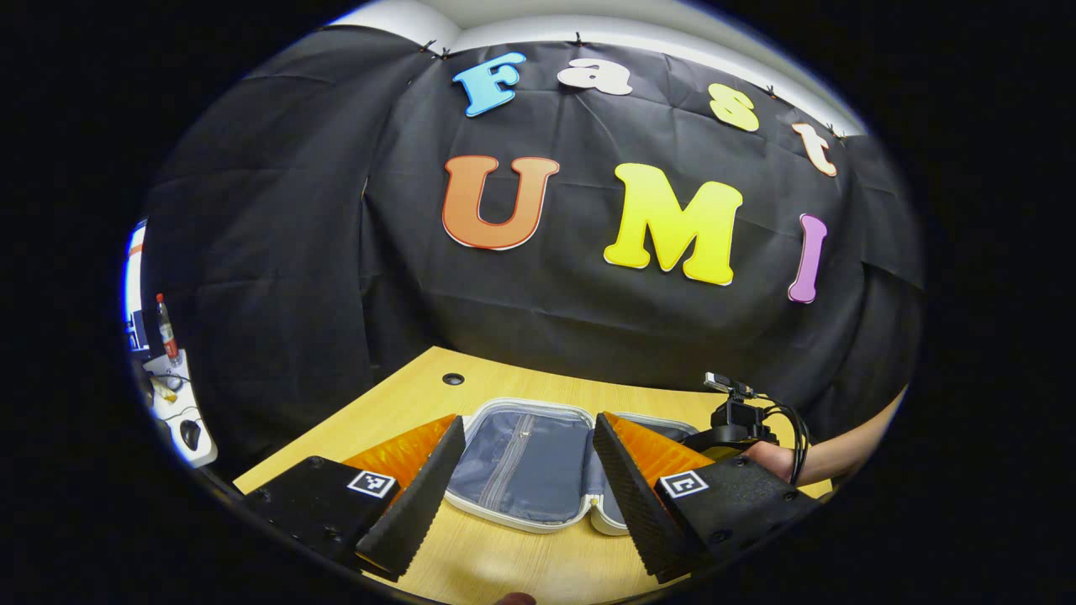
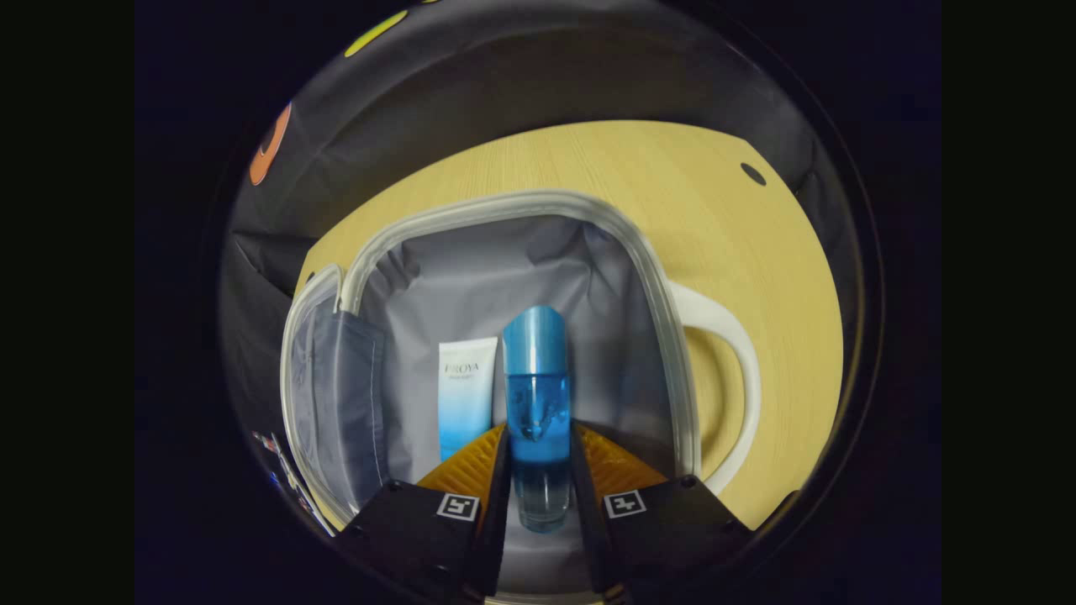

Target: First open the suitcase, pack the skin care products into it, and then close the suitcase.

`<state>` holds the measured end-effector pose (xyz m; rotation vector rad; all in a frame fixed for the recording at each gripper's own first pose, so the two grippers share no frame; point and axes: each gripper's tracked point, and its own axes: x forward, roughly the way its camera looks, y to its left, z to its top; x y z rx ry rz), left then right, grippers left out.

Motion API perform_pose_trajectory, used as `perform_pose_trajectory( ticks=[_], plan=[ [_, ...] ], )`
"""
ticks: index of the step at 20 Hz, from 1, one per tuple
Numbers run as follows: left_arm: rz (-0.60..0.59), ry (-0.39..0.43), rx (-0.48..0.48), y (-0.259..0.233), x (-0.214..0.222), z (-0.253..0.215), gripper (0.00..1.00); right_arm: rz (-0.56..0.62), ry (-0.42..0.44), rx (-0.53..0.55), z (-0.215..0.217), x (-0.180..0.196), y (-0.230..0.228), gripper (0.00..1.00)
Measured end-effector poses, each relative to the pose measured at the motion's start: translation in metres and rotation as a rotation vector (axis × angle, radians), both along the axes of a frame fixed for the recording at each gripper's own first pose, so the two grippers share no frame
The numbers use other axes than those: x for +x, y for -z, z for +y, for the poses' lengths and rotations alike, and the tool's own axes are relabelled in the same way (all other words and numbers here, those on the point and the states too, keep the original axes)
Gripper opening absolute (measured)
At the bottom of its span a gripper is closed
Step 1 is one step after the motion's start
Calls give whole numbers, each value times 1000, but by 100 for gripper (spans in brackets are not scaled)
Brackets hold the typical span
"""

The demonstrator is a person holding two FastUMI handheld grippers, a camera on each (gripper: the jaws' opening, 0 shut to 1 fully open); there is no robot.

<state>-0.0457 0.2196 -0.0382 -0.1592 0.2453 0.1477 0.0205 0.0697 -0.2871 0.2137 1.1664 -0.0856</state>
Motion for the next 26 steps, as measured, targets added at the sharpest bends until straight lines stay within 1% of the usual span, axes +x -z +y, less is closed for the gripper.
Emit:
perform_pose_trajectory(
  ticks=[1,4,6,7,8,9,10,12,14,15,16,17,21,23,24,25,26],
  plan=[
    [11,-1,-22,5,0,2,98,-8,-6,-1,1,1,-2,40],
    [33,-13,-74,17,3,13,99,-30,-18,-10,-2,-1,-11,44],
    [54,-14,-94,29,5,30,98,-63,-47,-11,-4,-5,-25,52],
    [70,-17,-102,37,5,38,98,-78,-65,-3,-4,-9,-35,57],
    [88,-26,-112,46,7,47,98,-98,-86,4,-3,-14,-46,59],
    [101,-29,-121,54,10,54,98,-122,-118,1,-5,-19,-58,53],
    [108,-33,-128,60,13,62,98,-150,-160,1,-6,-25,-70,59],
    [106,-23,-157,68,24,76,98,-199,-232,2,-11,-40,-95,63],
    [126,-16,-197,82,38,89,98,-252,-273,-4,-23,-54,-122,65],
    [143,-19,-209,91,45,97,98,-285,-290,-15,-30,-60,-135,64],
    [154,-24,-218,99,50,105,98,-321,-305,-28,-37,-65,-149,71],
    [168,-28,-227,107,56,112,99,-352,-317,-55,-47,-69,-162,72],
    [204,-54,-278,138,76,144,99,-460,-343,-147,-83,-85,-207,74],
    [226,-45,-307,154,87,156,99,-503,-366,-190,-96,-88,-221,74],
    [242,-37,-317,162,92,161,98,-514,-374,-207,-102,-90,-224,70],
    [258,-39,-324,172,100,168,99,-516,-378,-219,-109,-93,-225,74],
    [276,-41,-332,182,106,174,99,-509,-370,-224,-114,-95,-224,74]
  ],
)
